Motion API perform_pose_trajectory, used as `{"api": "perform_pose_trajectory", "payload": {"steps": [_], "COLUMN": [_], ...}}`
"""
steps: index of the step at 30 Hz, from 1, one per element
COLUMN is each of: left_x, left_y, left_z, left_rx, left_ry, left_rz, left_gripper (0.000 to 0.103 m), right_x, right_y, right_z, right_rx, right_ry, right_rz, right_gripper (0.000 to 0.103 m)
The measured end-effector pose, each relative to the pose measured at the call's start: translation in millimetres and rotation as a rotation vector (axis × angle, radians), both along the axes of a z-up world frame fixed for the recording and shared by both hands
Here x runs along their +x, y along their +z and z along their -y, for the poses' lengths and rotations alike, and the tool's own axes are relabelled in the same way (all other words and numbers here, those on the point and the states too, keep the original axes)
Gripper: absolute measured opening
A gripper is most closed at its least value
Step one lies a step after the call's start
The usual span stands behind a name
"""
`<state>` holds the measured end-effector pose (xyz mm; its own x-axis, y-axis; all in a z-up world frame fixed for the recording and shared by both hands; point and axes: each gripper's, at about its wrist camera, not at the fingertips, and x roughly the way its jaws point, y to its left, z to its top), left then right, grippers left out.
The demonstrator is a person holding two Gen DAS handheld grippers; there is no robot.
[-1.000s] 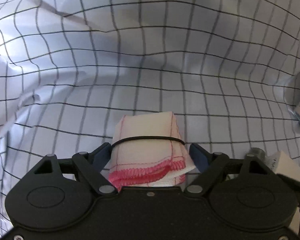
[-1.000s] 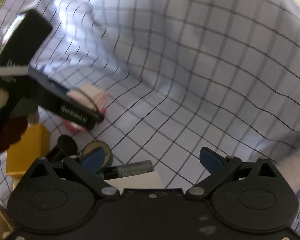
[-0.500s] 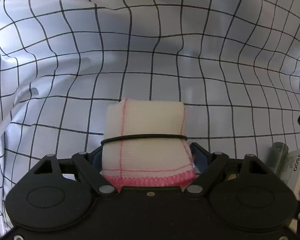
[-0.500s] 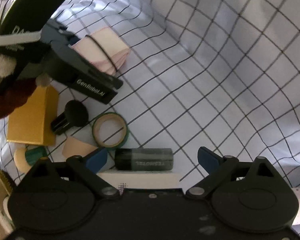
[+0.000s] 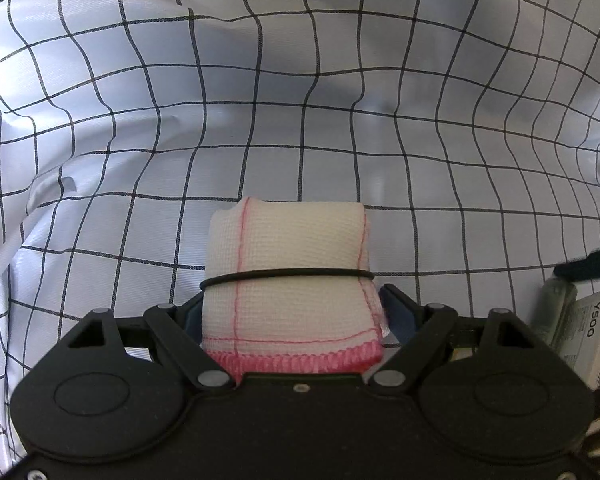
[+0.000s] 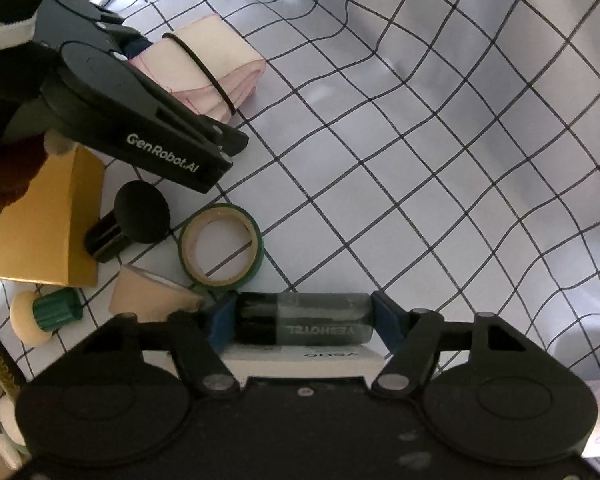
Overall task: Organize soft objects
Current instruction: 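Grasp the dark grey cylinder with the right tool while the left tool lifts the towel, then carry the towel into the basket with the left tool while the right tool carries the cylinder over it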
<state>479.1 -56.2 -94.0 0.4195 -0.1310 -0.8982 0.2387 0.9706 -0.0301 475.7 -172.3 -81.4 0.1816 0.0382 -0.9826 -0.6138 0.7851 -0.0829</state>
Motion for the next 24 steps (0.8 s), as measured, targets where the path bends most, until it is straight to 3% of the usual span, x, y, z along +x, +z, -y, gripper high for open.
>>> {"api": "perform_pose_trajectory", "payload": {"steps": [5, 13, 24], "left_x": [-8.7, -28.1, -104.7], "left_y": [1.1, 16.6, 104.2], "left_z": [-2.7, -20.0, -29.2], "left_rx": [-0.006, -0.01, -0.087], "left_ry": [0.007, 0.087, 0.117], "left_rz": [0.029, 0.041, 0.138], "left_gripper": [0.074, 0.073, 0.073], "right_x": [-8.9, -15.0, -122.1], "right_y": [13.0, 68.8, 153.5], "right_z": [7.6, 43.4, 67.5], "right_rx": [0.025, 0.124, 0.242], "right_ry": [-0.044, -0.343, -0.534], "right_rz": [0.064, 0.244, 0.475], "right_gripper": [0.07, 0.07, 0.07]}}
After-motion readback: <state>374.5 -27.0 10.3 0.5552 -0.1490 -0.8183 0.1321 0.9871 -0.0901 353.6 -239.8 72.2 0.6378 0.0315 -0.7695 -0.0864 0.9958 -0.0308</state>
